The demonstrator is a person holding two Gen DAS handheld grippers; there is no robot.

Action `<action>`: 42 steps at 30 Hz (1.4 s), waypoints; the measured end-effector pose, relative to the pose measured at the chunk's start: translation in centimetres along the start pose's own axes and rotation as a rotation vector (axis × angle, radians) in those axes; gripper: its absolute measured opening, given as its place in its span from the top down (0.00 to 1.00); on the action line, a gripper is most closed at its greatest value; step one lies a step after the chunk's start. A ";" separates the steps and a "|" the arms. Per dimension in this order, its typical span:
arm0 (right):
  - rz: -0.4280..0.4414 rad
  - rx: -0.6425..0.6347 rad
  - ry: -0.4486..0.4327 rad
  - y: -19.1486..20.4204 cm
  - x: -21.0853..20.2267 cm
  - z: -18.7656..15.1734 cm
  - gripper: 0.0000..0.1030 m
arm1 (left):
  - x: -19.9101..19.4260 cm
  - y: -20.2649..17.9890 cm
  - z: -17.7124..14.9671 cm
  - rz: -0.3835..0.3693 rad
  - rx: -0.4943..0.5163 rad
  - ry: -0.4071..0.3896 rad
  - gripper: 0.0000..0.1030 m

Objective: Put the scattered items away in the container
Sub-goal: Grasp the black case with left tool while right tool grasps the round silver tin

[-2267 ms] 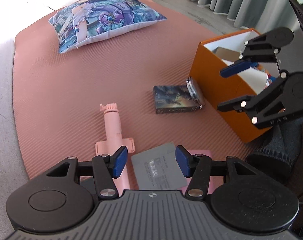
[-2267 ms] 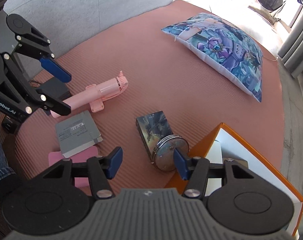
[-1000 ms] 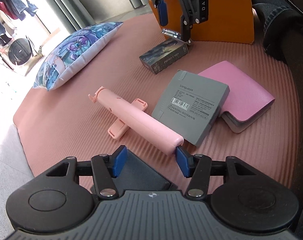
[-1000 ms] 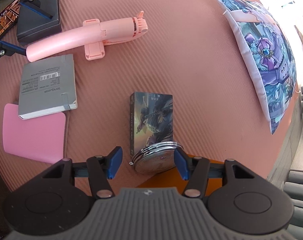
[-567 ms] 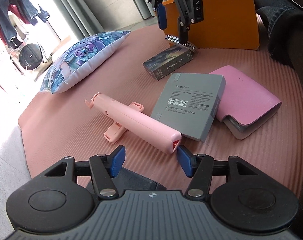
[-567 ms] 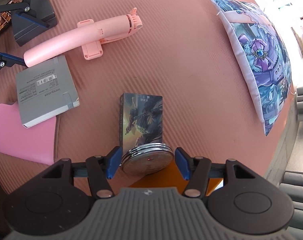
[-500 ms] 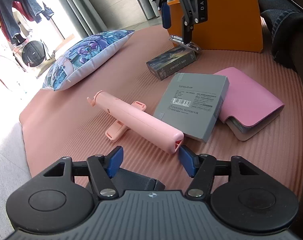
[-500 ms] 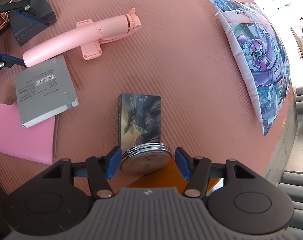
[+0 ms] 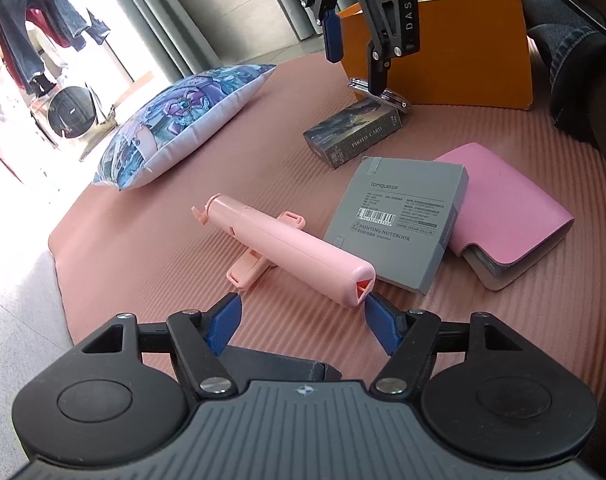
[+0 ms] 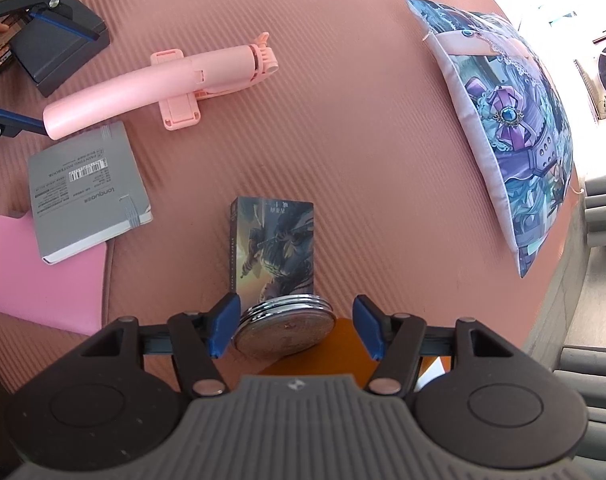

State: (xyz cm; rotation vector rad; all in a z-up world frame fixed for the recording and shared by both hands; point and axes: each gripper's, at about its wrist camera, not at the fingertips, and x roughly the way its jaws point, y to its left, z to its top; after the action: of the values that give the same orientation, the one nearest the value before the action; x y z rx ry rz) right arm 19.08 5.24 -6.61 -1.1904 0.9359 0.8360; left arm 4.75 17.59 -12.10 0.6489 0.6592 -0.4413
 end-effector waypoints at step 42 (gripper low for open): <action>0.002 -0.013 0.014 0.1 1.1 0.3 0.35 | 2.5 6.0 0.1 -0.185 -0.078 0.406 0.09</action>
State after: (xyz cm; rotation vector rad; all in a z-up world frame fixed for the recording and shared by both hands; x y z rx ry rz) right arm 19.42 5.56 -7.66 -1.2084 0.9444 0.8371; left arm 9.97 21.35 -11.29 0.6100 1.1228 -0.4561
